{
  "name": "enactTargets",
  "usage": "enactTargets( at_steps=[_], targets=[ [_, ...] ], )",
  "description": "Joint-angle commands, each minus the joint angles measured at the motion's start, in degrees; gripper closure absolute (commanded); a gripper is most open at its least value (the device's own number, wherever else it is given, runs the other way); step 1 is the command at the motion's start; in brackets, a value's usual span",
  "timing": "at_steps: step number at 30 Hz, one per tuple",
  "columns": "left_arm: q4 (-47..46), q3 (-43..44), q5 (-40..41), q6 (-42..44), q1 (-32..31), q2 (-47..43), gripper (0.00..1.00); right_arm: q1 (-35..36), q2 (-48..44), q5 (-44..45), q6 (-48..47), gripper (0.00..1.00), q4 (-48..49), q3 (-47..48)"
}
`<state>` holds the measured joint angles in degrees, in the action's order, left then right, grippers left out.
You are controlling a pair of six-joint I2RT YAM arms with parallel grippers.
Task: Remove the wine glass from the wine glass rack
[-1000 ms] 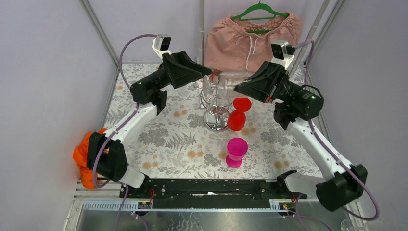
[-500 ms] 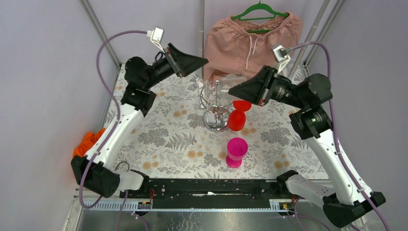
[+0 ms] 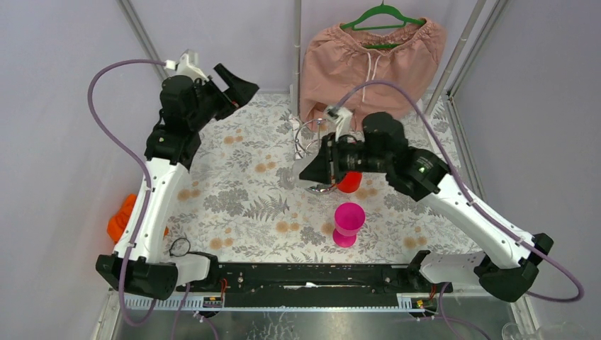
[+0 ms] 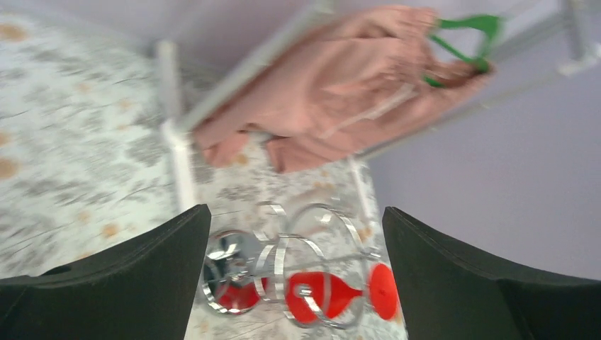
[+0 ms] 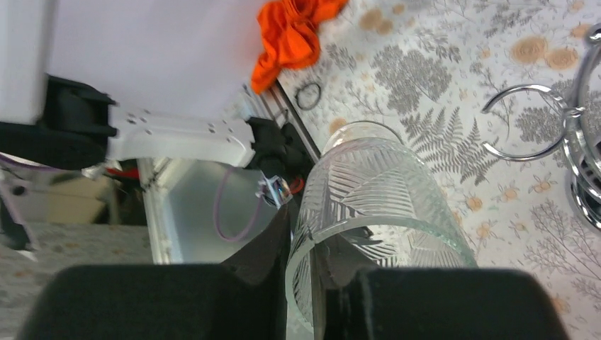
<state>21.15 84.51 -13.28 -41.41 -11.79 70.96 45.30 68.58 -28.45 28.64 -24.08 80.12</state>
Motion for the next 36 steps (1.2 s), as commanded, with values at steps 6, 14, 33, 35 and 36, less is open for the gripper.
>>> enactTargets(
  at_steps=[6,14,33,35,36],
  targets=[
    [5.9,-6.8,-2.0,0.7,9.7,-1.2,0.01,20.6,8.2,27.3,-10.3,1.0,-11.2,8.4],
    [4.9,-11.1,-2.4,1.1,10.0,-4.7,0.01,29.5,13.3,45.5,-10.0,1.0,-19.5,7.3],
    [6.2,-14.8,-6.9,6.0,10.0,-9.1,0.01,32.1,19.9,38.4,-3.5,1.0,-10.7,-5.7],
    [6.1,-15.0,-7.2,6.1,10.0,-8.9,0.01,32.1,20.7,37.8,-3.7,1.0,-10.4,-5.4],
    [6.1,-15.1,-7.2,6.1,10.0,-8.9,0.01,32.1,21.1,37.8,-3.6,1.0,-10.3,-5.4]
  ],
)
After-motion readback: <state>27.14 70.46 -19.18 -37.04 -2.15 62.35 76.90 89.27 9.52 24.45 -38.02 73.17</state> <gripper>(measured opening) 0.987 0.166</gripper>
